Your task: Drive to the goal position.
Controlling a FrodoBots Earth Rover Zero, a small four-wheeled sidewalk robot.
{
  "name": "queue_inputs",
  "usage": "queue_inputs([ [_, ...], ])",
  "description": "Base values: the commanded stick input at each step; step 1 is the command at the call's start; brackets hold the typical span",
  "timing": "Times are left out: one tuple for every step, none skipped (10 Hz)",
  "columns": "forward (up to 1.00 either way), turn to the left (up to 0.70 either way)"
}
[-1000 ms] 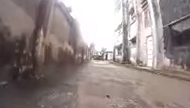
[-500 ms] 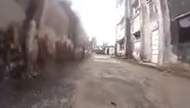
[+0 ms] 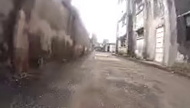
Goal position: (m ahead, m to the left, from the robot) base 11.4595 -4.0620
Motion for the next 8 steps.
queue_inputs([
  [0.70, 0.00],
  [0.70, 0.00],
  [0.70, 0.00],
  [0.70, 0.00],
  [0.70, 0.00],
  [0.70, 0.00],
  [0.70, 0.00],
  [0.70, 0.27],
])
